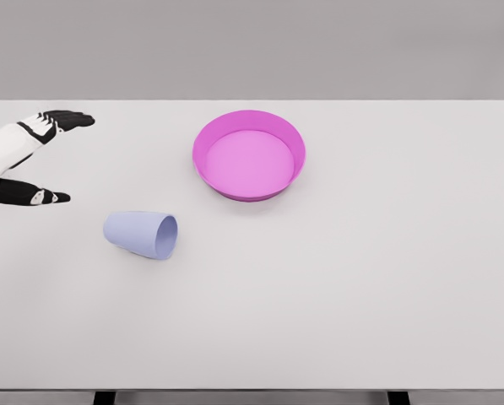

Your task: Flip the cup with left arm and place it on the plate

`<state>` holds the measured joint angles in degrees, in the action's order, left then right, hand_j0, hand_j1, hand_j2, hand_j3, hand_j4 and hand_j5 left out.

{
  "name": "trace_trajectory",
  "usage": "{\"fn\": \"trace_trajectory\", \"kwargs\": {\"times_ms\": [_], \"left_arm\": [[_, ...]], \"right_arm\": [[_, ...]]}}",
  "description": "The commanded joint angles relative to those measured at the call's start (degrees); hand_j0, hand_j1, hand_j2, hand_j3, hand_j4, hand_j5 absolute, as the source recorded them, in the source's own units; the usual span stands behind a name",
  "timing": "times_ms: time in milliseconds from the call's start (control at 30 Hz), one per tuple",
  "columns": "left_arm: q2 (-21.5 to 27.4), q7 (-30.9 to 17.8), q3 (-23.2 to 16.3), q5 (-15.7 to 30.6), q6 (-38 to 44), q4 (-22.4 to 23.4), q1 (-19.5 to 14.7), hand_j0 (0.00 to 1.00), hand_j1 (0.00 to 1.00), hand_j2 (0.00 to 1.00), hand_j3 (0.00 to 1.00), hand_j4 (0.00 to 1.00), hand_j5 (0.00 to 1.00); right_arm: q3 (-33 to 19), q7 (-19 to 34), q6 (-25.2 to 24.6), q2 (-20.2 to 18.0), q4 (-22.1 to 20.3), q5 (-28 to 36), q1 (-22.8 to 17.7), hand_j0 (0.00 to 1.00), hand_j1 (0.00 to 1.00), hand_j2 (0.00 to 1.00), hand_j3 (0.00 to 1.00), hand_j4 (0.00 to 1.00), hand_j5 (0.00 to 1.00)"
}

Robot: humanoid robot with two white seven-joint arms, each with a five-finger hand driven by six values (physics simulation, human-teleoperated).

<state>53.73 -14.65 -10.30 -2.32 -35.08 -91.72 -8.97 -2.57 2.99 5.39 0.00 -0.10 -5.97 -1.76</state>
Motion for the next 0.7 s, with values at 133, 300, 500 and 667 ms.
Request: {"fn": "trace_trajectory", "kwargs": {"times_ms": [133, 300, 500, 667], "left_arm": [[0.1, -0.2, -0.1, 0.3, 0.1, 0.0, 1.1, 1.0, 1.0, 1.0, 1.0, 1.0, 1.0], [-0.8, -3.4, -0.2, -2.2, 0.1, 0.0, 3.5, 1.0, 1.0, 1.0, 1.0, 1.0, 1.0], [-0.9, -3.4, -1.7, -2.8, 0.1, -0.1, 3.6, 1.0, 1.0, 1.0, 1.0, 1.0, 1.0], [-1.4, -3.5, -2.1, -3.0, 0.1, 0.5, 3.7, 1.0, 1.0, 1.0, 1.0, 1.0, 1.0]], "right_arm": [[-0.1, 0.1, 0.0, 0.0, 0.0, 0.1, -0.1, 1.0, 1.0, 1.0, 1.0, 1.0, 1.0], [-0.1, 0.1, 0.0, 0.0, 0.0, 0.0, -0.1, 1.0, 1.0, 1.0, 1.0, 1.0, 1.0], [-0.1, 0.1, 0.0, 0.0, 0.0, 0.0, -0.1, 1.0, 1.0, 1.0, 1.0, 1.0, 1.0], [-0.1, 0.1, 0.0, 0.0, 0.0, 0.1, -0.1, 1.0, 1.0, 1.0, 1.0, 1.0, 1.0]]}}
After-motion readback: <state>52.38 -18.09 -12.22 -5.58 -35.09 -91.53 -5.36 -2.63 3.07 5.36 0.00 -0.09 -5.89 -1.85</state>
